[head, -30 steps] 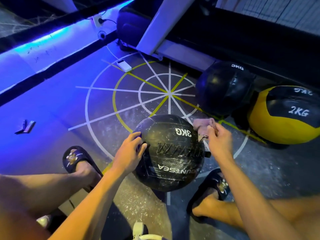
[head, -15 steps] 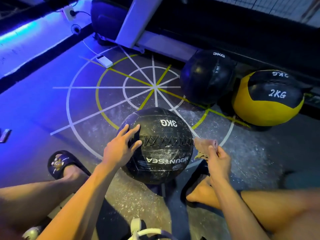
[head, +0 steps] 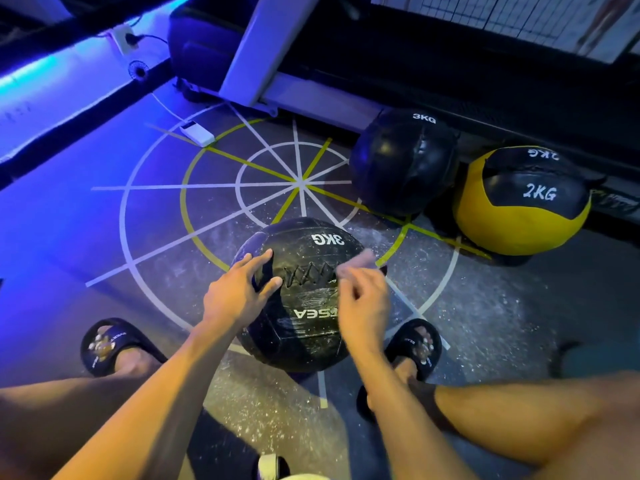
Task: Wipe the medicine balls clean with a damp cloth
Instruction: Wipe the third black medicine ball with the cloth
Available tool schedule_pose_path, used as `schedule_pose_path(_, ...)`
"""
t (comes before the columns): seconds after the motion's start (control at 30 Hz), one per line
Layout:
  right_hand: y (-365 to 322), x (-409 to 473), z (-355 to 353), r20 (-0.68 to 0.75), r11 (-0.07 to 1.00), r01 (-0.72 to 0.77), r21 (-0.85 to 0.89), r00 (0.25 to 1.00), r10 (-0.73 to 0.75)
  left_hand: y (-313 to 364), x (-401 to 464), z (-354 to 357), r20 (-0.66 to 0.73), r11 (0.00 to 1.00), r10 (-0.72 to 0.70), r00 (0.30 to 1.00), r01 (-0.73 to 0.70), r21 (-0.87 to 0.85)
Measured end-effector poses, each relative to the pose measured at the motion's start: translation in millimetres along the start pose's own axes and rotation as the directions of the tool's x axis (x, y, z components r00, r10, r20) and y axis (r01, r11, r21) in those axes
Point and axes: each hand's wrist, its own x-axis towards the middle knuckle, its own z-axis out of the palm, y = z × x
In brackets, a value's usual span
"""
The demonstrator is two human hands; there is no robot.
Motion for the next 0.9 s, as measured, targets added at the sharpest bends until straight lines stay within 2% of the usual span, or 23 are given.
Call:
schedule_pose_path(0.1, -1, -15, 12, 0.090, 0.946, 0.306, -0.112, 0.951, -0.297, -4, 1, -1, -0.005, 1.000, -0.022, 1.000, 0.021, -0.009)
schedule_pose_path(0.17, 7, -15, -3, 0.244, 0.884, 0.454, -0.111, 0.875, -0.418, -11, 2, -2, 0.004, 0.999, -0.023, 1.000, 0.023, -0.028)
schedule_pose_path(0.23, 12, -9, -27, 0.479, 0.842, 0.523, -0.132, 0.778, -0.407, -12, 1, -2, 0.005, 0.999, -0.020, 1.000, 0.020, -0.035)
schedule_pose_path(0.27, 10, -5, -39, 0.543, 0.849, 0.508, -0.145, 0.758, -0.361, -11, 0, -2, 0.001, 0.999, -0.017, 1.000, 0.017, -0.042)
schedule_pose_path(0.3, 7, 1, -47, 0.519, 0.875, 0.459, -0.150, 0.790, -0.326, -9, -1, -1, -0.006, 0.999, -0.014, 1.000, 0.014, -0.050)
schedule_pose_path(0.37, -5, 16, -57, 0.268, 0.967, 0.238, -0.087, 0.941, -0.208, -7, -1, -2, -0.012, 0.998, -0.012, 1.000, 0.011, -0.057)
schedule_pose_path(0.4, -10, 22, -56, 0.153, 0.989, 0.141, -0.037, 0.979, -0.134, -7, -1, -3, -0.009, 0.998, -0.016, 1.000, 0.015, -0.056)
schedule_pose_path(0.43, -14, 25, -49, 0.099, 0.996, 0.087, -0.007, 0.991, -0.086, -7, -2, -3, -0.006, 0.998, -0.020, 1.000, 0.020, -0.053)
schedule_pose_path(0.47, -20, 22, -40, 0.102, 0.996, 0.087, -0.010, 0.991, -0.085, -7, -2, -4, -0.001, 0.999, -0.021, 1.000, 0.021, -0.050)
schedule_pose_path(0.5, -22, 15, -29, 0.135, 0.988, 0.145, -0.047, 0.981, -0.138, -6, -3, -4, 0.001, 0.999, -0.020, 1.000, 0.020, -0.047)
schedule_pose_path(0.6, -12, -11, -9, 0.283, 0.895, 0.438, -0.085, 0.872, -0.400, -6, -4, -5, -0.002, 0.999, -0.023, 1.000, 0.023, -0.048)
schedule_pose_path(0.67, -4, -10, -20, 0.452, 0.831, 0.555, -0.039, 0.751, -0.481, -7, -3, -7, 0.001, 0.998, -0.032, 0.999, 0.032, -0.048)
schedule_pose_path(0.7, -3, -7, -28, 0.521, 0.825, 0.564, -0.041, 0.717, -0.464, -6, -3, -7, 0.004, 0.998, -0.033, 0.999, 0.033, -0.051)
schedule_pose_path(0.73, -4, -3, -38, 0.539, 0.858, 0.511, -0.046, 0.736, -0.410, -5, -4, -6, 0.005, 0.998, -0.028, 1.000, 0.028, -0.055)
schedule_pose_path(0.77, -5, 2, -48, 0.484, 0.926, 0.377, -0.034, 0.816, -0.315, -4, -4, -6, 0.002, 0.998, -0.024, 1.000, 0.024, -0.055)
schedule_pose_path(0.8, -8, 9, -56, 0.375, 0.983, 0.182, 0.011, 0.911, -0.172, -2, -4, -5, 0.003, 0.998, -0.024, 1.000, 0.024, -0.055)
schedule_pose_path(0.83, -6, 16, -61, 0.237, 0.999, 0.031, 0.036, 0.971, -0.039, -1, -4, -5, 0.001, 0.998, -0.027, 1.000, 0.027, -0.054)
schedule_pose_path(0.87, -7, 19, -63, 0.120, 0.996, -0.063, 0.057, 0.991, 0.056, 0, -3, -5, -0.003, 0.998, -0.030, 1.000, 0.030, -0.055)
schedule_pose_path(0.9, -8, 21, -59, 0.048, 0.994, -0.093, 0.057, 0.995, 0.090, 0, -2, -4, -0.004, 0.998, -0.028, 1.000, 0.028, -0.053)
